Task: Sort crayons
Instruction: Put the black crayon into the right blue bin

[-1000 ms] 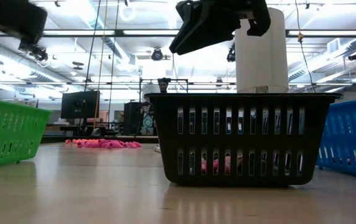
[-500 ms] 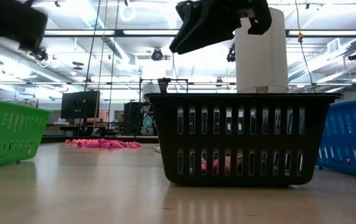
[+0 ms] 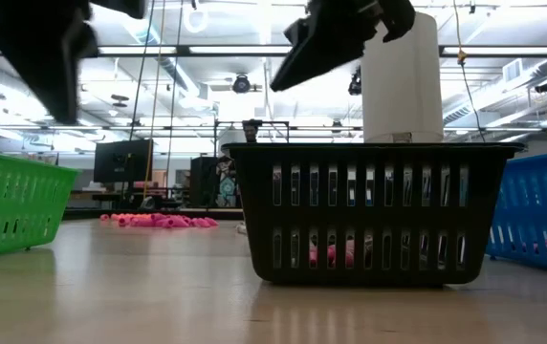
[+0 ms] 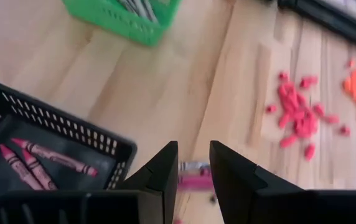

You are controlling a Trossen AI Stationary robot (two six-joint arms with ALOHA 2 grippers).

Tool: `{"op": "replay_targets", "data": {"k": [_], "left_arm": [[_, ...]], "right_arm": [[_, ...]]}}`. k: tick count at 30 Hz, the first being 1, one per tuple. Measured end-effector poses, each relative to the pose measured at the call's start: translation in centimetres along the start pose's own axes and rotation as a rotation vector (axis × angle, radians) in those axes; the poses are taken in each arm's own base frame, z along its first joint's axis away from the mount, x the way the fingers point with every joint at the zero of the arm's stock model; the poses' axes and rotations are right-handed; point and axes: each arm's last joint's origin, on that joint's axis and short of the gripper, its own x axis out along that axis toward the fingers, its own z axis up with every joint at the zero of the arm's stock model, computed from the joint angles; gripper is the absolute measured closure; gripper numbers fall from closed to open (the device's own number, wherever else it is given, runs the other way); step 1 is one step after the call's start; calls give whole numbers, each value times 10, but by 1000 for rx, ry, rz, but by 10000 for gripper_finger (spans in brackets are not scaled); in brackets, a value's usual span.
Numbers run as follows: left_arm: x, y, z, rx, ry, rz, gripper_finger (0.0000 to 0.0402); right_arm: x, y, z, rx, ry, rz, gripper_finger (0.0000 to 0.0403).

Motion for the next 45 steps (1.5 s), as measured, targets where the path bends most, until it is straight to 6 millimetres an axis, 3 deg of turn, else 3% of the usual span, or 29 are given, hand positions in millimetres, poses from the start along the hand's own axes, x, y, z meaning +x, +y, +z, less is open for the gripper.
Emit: {"op": "replay_targets", "data": {"k": [13,19,23,28,35,45], "left_arm": [[21,45,52,401,-64,183,287],[46,68,80,479,-148,176,287],[63,89,98,456,-219,175,287],[81,118,119,359,-310,33,287],[105,158,128,183,-422,0,287],[142,175,135,-33,-454,-1,276]], "right_arm": [[-10,40,-10,155,169,-145,302],[-18,64,-8,195,159,-218,302],[-26,77,-14,203,191,-315,302],[-31,88,-20,244,230,-325,302],[-35,98,-19,270,209,-333,302],[-36,99,-18,262,193,-350,302]]}}
